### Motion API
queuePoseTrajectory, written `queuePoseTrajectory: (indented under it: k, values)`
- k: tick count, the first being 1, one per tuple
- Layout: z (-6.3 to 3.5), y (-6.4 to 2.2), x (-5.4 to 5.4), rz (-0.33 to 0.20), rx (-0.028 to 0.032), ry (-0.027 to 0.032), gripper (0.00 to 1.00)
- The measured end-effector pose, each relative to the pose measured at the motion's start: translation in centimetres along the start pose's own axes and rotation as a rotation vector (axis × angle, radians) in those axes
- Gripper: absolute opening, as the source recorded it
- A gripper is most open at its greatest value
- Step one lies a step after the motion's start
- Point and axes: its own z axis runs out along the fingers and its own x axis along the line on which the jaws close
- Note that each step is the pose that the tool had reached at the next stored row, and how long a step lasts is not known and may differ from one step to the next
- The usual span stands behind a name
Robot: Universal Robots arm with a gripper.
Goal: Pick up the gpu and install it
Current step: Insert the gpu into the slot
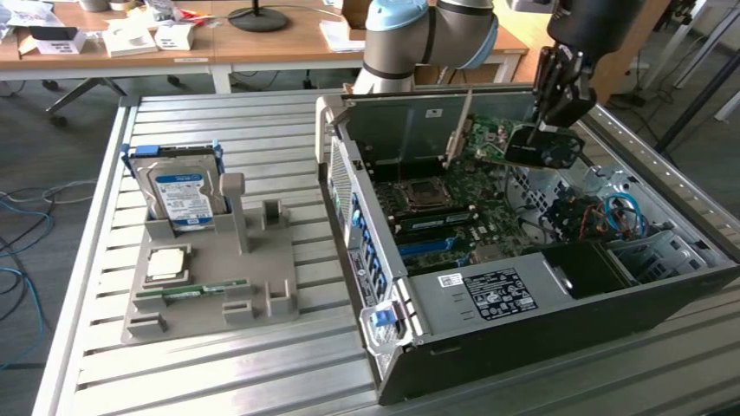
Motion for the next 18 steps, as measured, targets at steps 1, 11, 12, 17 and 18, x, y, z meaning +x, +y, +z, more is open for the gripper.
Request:
queuePoseTrajectory:
  k: [1, 11, 12, 17, 18]
  values:
    - [0.01, 0.0, 0.0, -0.017, 0.0008, 0.0001, 0.26]
    - [0.1, 0.0, 0.0, -0.188, 0.0084, 0.0008, 0.26]
    - [0.11, 0.0, -0.01, -0.205, 0.0091, 0.0008, 0.26]
    - [0.15, 0.0, -0.01, -0.292, 0.0128, 0.0008, 0.26]
    - [0.16, 0.0, -0.01, -0.309, 0.0136, 0.0008, 0.26]
